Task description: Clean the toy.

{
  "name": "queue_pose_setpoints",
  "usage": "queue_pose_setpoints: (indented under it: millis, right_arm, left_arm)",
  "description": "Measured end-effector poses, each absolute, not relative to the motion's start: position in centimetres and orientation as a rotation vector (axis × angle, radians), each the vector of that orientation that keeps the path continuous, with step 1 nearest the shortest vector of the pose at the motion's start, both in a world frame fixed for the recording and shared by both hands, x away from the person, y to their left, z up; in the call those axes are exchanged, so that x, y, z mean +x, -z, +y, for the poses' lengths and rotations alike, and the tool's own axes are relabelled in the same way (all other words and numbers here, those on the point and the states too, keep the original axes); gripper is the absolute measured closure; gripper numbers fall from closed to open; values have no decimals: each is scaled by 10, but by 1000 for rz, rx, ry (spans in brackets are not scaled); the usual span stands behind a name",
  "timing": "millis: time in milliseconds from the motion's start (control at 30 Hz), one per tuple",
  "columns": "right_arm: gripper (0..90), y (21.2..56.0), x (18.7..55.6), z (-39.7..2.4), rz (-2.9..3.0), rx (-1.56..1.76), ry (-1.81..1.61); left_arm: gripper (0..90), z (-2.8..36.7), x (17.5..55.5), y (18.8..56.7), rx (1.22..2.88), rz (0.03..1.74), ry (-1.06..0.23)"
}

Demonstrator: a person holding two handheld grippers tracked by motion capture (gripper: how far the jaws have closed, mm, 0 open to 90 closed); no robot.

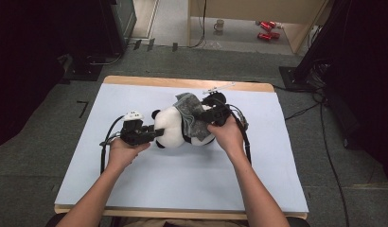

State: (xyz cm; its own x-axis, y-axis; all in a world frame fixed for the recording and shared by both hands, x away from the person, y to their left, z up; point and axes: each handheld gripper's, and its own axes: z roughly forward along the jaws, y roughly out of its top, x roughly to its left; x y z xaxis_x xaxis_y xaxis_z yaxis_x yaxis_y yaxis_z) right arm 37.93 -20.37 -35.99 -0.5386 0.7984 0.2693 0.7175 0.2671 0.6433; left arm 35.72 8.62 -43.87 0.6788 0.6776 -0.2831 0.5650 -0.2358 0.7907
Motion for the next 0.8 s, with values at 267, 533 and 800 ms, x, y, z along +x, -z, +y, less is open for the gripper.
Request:
queue_pose_setpoints:
  millis: [267,533,800]
  right_arm:
    - [799,356,379,-232,2356,1504,-1145]
    - [800,359,377,-256,2303,1560,-1139]
    - [805,354,375,-274,2248,1595,-1104]
  left_arm:
    - [643,88,359,440,1917,977,-136]
    - [643,88,358,439,1913,978,-136]
    - [642,89,359,440,1908,991,-140]
